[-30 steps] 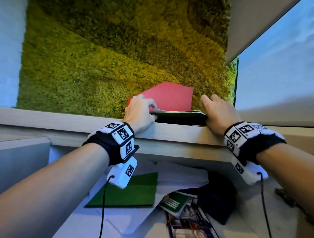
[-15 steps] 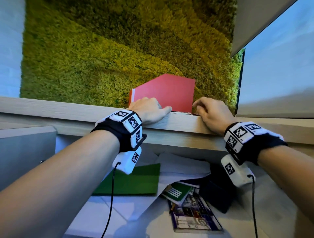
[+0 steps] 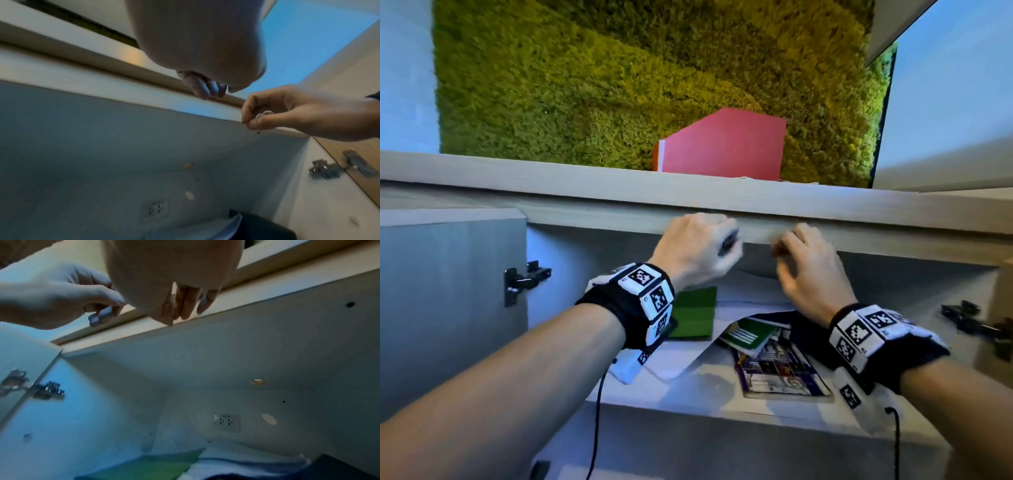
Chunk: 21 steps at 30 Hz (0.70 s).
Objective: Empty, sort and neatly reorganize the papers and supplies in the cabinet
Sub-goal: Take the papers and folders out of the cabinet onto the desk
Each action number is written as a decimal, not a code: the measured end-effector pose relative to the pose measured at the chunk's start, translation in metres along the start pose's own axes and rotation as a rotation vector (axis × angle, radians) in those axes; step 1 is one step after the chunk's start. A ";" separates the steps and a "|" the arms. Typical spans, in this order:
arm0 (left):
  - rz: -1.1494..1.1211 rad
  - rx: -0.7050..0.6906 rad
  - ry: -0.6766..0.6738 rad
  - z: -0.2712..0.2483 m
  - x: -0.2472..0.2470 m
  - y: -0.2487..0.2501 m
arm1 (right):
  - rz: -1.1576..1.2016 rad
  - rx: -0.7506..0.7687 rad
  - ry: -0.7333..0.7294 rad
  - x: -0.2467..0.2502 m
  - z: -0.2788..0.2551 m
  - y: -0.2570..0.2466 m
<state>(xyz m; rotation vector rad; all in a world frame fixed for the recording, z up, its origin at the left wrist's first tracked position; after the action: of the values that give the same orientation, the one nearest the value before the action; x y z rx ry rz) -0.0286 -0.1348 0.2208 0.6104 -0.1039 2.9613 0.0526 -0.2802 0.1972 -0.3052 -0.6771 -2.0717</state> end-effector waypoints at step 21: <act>0.265 0.685 -1.096 -0.174 -0.219 -0.134 | -0.177 -0.238 -0.966 -0.218 -0.105 0.056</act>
<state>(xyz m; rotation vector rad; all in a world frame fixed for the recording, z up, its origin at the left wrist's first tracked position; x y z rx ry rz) 0.1204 -0.0083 -0.0200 2.3465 0.8033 2.4055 0.2253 -0.2138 0.0310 -1.4793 -1.0270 -2.1049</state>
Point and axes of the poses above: each hand's wrist, its own z-axis towards the middle knuckle, its own x-axis out of the back of the hand, y = z × x, the point moved 6 cm from there along z, towards the middle knuckle, and after that the axes turned 14 degrees about x, right-handed, at the moved point
